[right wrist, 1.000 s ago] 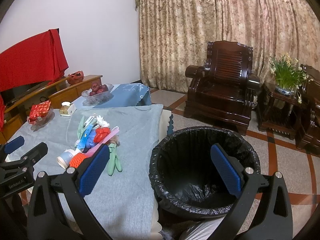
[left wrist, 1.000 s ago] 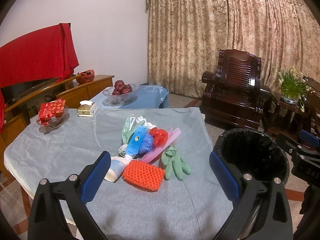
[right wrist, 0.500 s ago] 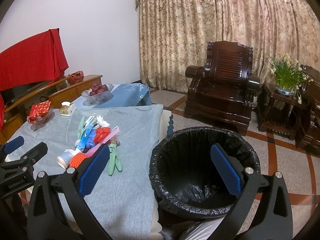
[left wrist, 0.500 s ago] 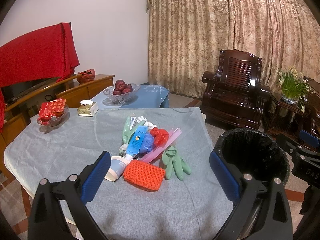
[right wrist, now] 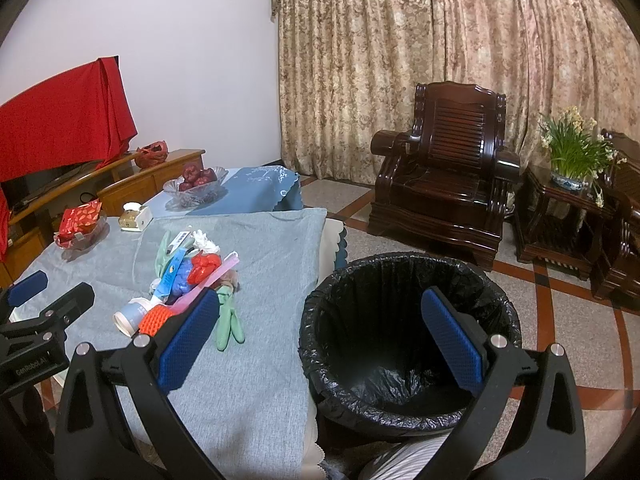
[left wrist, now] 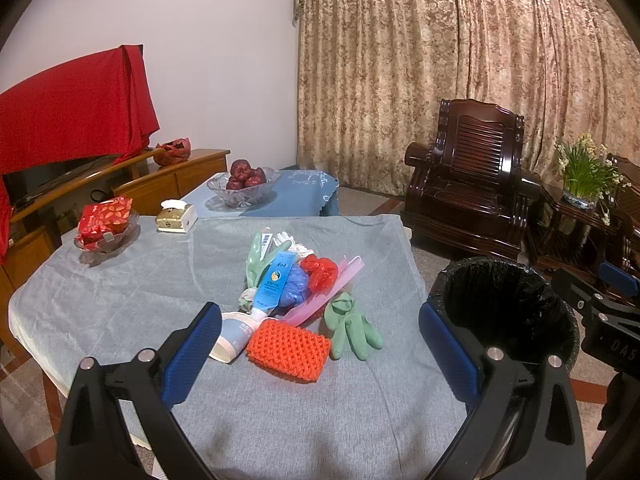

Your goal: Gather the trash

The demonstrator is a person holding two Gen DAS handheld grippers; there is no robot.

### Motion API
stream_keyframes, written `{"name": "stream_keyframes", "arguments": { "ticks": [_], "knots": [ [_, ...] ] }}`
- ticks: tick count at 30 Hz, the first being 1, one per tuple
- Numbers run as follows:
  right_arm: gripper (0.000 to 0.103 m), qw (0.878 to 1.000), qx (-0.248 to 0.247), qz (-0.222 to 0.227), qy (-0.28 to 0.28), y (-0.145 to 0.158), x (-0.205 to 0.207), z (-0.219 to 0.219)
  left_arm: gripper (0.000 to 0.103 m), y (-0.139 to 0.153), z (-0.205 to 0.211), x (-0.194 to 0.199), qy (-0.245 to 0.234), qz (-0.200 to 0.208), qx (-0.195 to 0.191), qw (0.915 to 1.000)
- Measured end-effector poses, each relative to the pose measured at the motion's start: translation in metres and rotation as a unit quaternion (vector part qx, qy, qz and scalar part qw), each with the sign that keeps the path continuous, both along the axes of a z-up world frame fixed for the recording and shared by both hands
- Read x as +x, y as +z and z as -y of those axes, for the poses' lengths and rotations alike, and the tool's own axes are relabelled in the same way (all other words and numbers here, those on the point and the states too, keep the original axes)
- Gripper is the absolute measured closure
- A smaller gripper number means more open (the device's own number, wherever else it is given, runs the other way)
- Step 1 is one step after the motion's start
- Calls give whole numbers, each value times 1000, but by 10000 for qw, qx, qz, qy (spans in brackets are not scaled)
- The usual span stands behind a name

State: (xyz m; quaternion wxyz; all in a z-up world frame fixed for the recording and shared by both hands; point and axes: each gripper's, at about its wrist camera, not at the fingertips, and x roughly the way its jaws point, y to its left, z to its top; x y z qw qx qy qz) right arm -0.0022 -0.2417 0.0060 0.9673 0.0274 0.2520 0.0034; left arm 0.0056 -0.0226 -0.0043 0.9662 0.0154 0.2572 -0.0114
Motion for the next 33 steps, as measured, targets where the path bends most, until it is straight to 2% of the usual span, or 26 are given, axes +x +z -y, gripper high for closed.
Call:
{"name": "stream_keyframes", "arguments": {
  "ticks": [33],
  "knots": [
    [5,10000,7,-2,2,-1,0,2,6,0,-6,-2,0,5,-19,10000]
  ]
}}
